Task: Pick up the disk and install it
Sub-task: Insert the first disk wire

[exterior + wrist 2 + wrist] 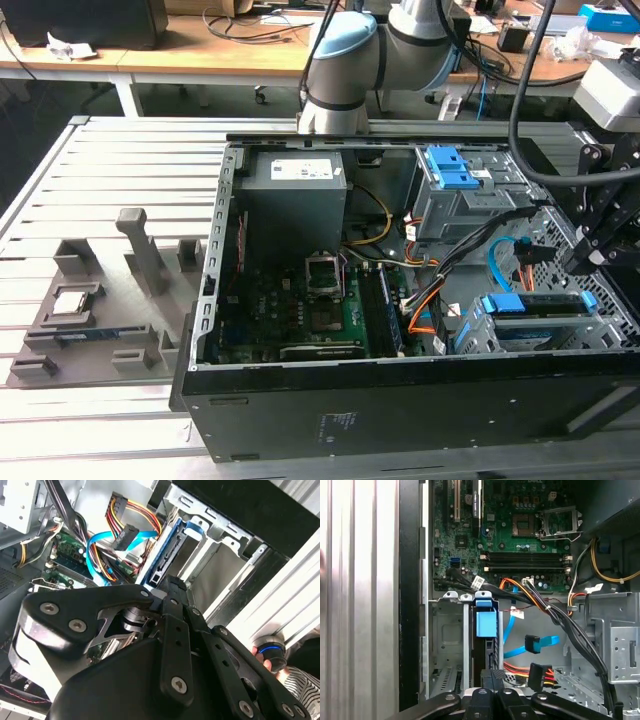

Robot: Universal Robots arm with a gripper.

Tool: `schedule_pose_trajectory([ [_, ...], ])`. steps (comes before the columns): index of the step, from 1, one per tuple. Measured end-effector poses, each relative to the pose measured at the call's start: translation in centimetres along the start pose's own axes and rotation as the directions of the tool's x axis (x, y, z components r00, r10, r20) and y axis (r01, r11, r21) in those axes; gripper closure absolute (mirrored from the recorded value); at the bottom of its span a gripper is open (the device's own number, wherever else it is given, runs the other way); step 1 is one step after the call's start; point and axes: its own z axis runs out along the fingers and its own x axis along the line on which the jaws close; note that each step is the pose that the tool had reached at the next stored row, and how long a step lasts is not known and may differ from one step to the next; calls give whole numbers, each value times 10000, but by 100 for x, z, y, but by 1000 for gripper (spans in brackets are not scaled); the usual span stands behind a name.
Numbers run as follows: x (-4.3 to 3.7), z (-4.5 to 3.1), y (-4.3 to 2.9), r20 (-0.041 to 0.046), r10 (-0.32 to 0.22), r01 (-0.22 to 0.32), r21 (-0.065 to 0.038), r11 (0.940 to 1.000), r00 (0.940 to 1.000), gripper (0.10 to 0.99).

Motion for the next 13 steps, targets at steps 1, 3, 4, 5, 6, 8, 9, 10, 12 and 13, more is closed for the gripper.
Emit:
schedule_pose_trajectory([
  [1,-19,1,-17,-8,1,-1,0,10000,10000,980],
  [3,-124,1,-77,-37,1,-1,0,10000,10000,980],
  [4,-216,2,-102,-48,-1,1,0,10000,10000,980],
  [5,-276,3,-120,-54,-4,4,-1,10000,10000,980],
  [6,-297,4,-128,-60,-3,3,0,10000,10000,980],
  [8,-336,5,-147,-96,-3,3,0,10000,10000,980],
  [9,-351,12,-155,-122,-2,2,0,10000,9999,980],
  [10,-357,22,-156,-130,0,0,0,10000,9999,980],
  [12,-362,33,-158,-133,-1,1,0,10000,9999,980],
  [13,-364,37,-158,-134,-1,1,0,10000,9999,980],
])
